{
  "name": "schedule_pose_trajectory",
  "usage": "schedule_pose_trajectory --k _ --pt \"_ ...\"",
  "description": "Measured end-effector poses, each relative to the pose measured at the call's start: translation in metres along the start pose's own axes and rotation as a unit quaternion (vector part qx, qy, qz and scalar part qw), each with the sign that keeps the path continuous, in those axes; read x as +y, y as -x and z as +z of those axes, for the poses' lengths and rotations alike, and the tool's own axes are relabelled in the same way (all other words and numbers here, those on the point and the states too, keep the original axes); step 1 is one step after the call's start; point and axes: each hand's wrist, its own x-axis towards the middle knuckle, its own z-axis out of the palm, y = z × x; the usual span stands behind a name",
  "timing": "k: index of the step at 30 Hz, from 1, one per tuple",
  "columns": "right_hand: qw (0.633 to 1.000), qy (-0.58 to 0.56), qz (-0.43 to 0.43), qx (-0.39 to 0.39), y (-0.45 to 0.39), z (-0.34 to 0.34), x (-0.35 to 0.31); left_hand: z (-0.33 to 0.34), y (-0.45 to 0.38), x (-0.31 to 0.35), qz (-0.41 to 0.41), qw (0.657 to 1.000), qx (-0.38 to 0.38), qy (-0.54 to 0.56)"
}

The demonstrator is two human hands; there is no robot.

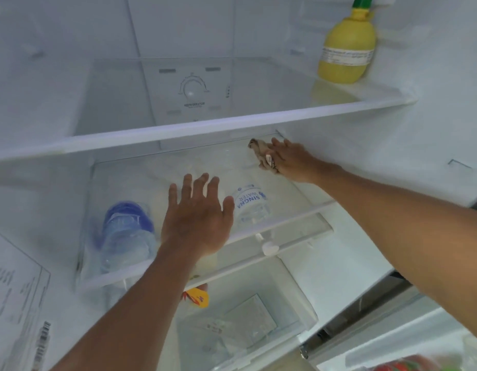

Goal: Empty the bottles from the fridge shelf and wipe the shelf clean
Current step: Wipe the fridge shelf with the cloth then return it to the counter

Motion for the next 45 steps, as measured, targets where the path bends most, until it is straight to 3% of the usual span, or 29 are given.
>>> schedule_pose_trajectory --k 4,8,10,14,22,25,31,35,39,42,45 --pt "0.999 0.035 0.026 0.015 -0.037 -0.011 -0.036 0.0 0.0 -0.001 -0.004 1.0 0.006 0.004" --pt "0.987 0.086 -0.133 0.026 -0.018 -0.002 -0.088 -0.001 -0.003 -0.004 -0.002 1.0 0.005 0.015" --pt "0.988 0.004 -0.153 0.029 0.006 0.006 -0.086 0.001 -0.002 -0.004 -0.007 1.0 0.012 0.025" --pt "0.988 -0.071 -0.131 0.046 0.026 0.007 -0.05 0.002 -0.002 -0.004 -0.012 0.999 0.025 0.03" --pt "0.985 -0.16 0.048 0.049 -0.052 -0.002 -0.008 0.005 -0.005 -0.008 -0.003 0.999 0.035 0.012" --pt "0.991 -0.117 0.018 0.061 -0.047 -0.003 -0.005 0.003 -0.004 -0.006 -0.012 0.999 0.035 0.019" --pt "0.99 -0.123 0.017 0.071 0.006 0.006 0.007 -0.008 0.003 0.0 -0.117 0.993 0.015 0.008" --pt "0.991 -0.043 0.001 0.125 0.063 0.02 -0.002 -0.012 0.004 -0.001 -0.108 0.994 0.009 0.006" --pt "0.994 0.024 -0.043 0.095 0.093 0.028 -0.055 -0.038 -0.004 -0.033 -0.063 0.996 -0.018 0.059" --pt "0.989 -0.042 -0.11 0.089 0.092 0.03 -0.094 -0.053 -0.007 -0.058 -0.061 0.991 -0.062 0.106" --pt "0.986 -0.097 -0.114 0.076 0.086 0.017 -0.087 -0.022 0.014 -0.053 -0.047 0.998 -0.031 0.028"
